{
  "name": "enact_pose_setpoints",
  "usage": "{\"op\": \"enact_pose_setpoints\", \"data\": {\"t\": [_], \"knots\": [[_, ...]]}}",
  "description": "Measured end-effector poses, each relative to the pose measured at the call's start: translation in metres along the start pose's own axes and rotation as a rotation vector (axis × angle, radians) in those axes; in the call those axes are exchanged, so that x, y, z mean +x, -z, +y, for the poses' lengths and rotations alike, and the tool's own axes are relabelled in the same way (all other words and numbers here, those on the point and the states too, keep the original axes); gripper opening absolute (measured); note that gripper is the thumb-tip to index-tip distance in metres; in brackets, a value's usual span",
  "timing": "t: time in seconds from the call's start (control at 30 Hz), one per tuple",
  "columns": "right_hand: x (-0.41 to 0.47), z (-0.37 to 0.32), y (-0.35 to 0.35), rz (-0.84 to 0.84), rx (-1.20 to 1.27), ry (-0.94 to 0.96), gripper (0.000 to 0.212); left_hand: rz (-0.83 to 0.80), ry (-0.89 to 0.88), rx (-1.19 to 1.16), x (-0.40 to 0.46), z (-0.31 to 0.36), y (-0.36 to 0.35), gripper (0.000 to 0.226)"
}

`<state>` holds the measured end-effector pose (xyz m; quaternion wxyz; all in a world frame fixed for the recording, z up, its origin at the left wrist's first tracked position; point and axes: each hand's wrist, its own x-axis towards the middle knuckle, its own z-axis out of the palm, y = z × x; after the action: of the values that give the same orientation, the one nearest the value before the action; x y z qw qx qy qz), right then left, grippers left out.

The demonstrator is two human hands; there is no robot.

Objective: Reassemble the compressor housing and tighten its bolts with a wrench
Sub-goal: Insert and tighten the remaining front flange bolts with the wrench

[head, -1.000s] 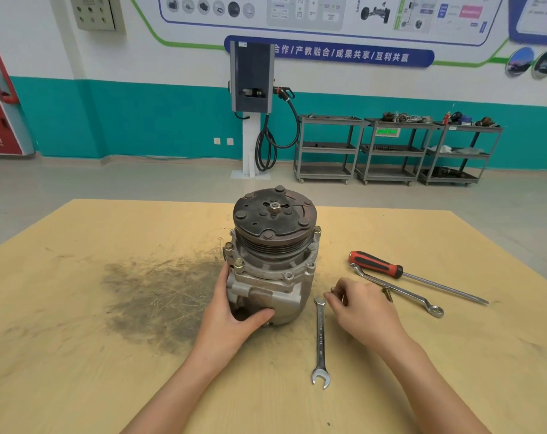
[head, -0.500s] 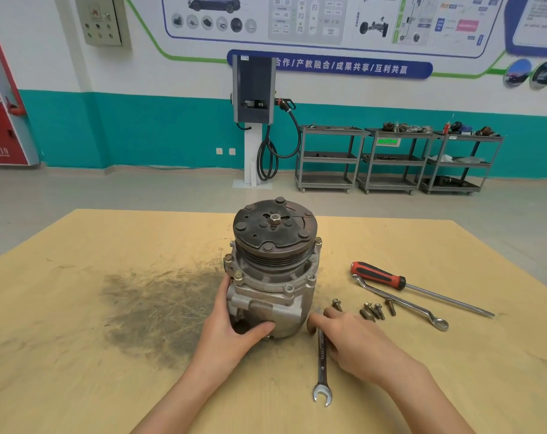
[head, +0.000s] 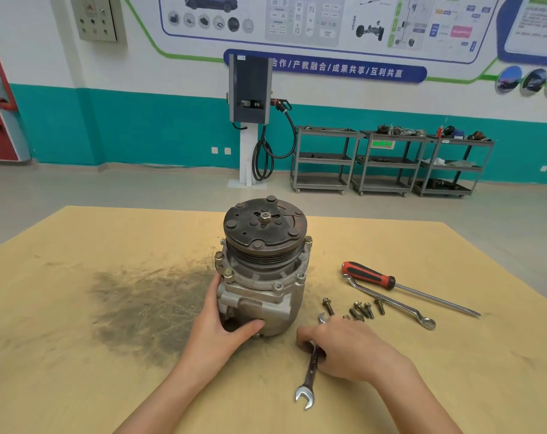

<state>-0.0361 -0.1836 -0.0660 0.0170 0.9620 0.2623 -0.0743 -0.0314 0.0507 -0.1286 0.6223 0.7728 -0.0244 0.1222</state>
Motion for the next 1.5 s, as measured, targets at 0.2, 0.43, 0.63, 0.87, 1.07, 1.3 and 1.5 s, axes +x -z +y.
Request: {"op": "enact_pose_setpoints", "data": {"t": [0.2, 0.43, 0.63, 0.87, 1.07, 1.3, 1.5], "knots": [[0.001, -0.004, 0.005, -0.012, -0.018, 0.074, 0.024, -0.02, 0.001, -0.017, 0.0, -0.001, 0.001, 0.116], [-0.004, -0.003, 0.009, 0.011, 0.094, 0.003, 0.015, -0.034, 0.007, -0.007, -0.002, 0.004, 0.003, 0.125], [-0.02, 0.023, 0.023, 0.056, 0.114, -0.307, 0.003, -0.013, 0.02, 0.01, -0.003, 0.004, 0.002, 0.113], [-0.013, 0.004, 0.013, -0.187, 0.049, -0.39, 0.03, -0.04, 0.014, 0.0, -0.005, 0.012, 0.003, 0.121], [-0.001, -0.004, 0.003, 0.07, 0.143, -0.56, 0.029, -0.036, 0.013, -0.005, -0.006, 0.012, 0.003, 0.121], [0.002, 0.015, -0.002, 0.309, 0.356, -0.62, 0.035, -0.029, 0.023, 0.022, -0.006, 0.014, 0.002, 0.123], [0.001, 0.006, -0.002, 0.157, 0.193, -0.577, 0.023, -0.028, 0.025, 0.028, -0.006, 0.018, 0.003, 0.12]]}}
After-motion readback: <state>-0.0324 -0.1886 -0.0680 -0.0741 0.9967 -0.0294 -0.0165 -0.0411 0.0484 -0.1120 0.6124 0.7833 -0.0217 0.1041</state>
